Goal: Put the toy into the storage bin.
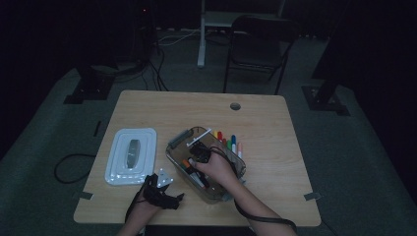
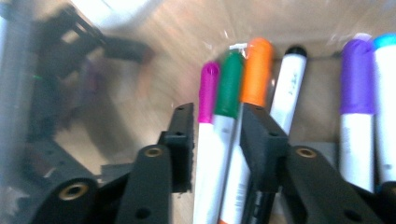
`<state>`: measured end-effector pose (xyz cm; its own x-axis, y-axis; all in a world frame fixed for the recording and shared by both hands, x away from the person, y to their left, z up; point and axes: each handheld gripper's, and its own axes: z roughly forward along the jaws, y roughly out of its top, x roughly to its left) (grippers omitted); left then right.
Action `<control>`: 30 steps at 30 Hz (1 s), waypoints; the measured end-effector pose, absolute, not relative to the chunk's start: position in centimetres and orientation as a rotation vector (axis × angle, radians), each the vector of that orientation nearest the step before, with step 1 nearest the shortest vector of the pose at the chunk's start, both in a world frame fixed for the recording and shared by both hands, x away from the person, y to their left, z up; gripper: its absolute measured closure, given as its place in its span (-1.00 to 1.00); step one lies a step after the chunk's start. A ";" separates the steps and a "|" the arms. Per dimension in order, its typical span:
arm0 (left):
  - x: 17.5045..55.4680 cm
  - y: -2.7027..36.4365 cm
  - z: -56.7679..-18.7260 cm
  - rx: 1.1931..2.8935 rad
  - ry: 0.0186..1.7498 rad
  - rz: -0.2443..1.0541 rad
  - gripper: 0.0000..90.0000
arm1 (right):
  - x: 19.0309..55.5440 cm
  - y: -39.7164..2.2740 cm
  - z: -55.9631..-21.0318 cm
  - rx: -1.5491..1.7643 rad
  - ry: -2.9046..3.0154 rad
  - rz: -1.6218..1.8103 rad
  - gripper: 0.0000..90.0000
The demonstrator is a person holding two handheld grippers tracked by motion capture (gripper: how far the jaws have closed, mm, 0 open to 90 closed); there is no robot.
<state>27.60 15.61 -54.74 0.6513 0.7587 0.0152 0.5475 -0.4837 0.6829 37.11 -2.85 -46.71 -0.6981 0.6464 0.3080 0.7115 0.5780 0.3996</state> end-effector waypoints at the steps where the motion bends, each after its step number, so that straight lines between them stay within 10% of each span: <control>1: 27.6 15.6 -54.7 2.214 1.009 0.417 -0.99 | 37.0 -3.2 -46.1 -1.157 -2.674 -0.805 0.37; 16: 27.6 15.6 -54.7 2.213 1.009 0.418 -0.99 | 38.6 -14.5 -40.1 -1.414 -2.590 -1.171 0.29; 30: 27.6 15.6 -54.7 2.217 1.007 0.416 -0.99 | 41.4 -21.5 -47.0 -1.816 -2.477 -1.001 0.29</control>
